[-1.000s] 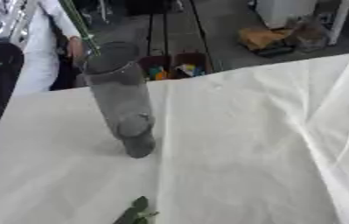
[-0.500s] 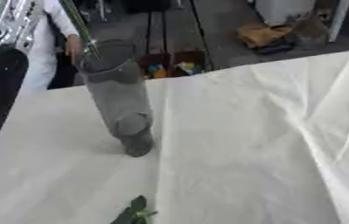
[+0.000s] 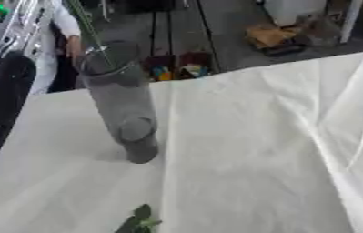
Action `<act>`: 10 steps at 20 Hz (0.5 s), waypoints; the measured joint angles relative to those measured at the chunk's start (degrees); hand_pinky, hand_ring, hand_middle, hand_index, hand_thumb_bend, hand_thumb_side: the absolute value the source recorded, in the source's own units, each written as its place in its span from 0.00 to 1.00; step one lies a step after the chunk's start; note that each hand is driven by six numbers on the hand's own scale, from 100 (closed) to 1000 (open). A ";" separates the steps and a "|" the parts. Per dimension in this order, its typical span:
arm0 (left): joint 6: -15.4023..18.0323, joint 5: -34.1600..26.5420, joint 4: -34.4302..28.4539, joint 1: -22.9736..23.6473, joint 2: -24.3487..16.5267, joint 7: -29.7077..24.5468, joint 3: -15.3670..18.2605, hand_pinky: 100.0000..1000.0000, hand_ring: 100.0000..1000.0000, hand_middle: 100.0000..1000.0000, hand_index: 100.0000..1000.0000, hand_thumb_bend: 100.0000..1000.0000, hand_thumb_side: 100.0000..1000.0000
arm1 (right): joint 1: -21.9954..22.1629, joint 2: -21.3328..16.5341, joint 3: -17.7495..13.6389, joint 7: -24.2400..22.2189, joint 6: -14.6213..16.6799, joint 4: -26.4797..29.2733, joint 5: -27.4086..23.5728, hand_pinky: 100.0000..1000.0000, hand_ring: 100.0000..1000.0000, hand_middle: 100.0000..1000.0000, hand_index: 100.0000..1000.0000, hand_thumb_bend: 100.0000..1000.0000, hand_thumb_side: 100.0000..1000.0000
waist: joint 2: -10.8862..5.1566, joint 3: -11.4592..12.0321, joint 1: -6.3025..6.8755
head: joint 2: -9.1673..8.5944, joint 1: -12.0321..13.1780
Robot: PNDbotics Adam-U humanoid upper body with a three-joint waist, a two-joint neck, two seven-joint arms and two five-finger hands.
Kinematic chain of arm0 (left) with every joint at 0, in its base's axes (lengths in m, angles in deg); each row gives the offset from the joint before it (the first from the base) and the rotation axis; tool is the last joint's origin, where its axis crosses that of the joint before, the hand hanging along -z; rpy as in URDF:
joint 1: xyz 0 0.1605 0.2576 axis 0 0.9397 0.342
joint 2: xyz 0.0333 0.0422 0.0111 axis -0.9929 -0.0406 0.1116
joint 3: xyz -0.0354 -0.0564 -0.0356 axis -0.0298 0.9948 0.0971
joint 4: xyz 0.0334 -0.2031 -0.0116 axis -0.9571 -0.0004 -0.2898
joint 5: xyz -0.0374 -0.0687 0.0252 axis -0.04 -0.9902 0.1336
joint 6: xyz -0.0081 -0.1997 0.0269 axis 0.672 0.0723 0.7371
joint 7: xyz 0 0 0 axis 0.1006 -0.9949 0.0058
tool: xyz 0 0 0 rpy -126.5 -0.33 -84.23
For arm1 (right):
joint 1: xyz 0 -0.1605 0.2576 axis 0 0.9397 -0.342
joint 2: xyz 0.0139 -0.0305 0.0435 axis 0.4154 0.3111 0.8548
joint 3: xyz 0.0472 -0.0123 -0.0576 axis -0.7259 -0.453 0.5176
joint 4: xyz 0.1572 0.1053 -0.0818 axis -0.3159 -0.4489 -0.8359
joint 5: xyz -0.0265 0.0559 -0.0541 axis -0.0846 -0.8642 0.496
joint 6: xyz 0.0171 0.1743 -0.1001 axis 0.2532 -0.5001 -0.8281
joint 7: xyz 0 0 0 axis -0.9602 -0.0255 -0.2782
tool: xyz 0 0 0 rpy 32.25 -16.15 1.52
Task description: Arrange flowers into the vase.
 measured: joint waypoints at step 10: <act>-0.77 0.49 -0.20 0.35 0.39 0.08 -0.80 0.00 0.00 0.00 0.00 0.02 0.24 | -0.03 0.05 0.00 -0.19 -0.21 0.00 0.01 0.84 0.75 0.30 0.88 0.00 0.89 | 0.13 0.03 0.00 | -0.03 0.02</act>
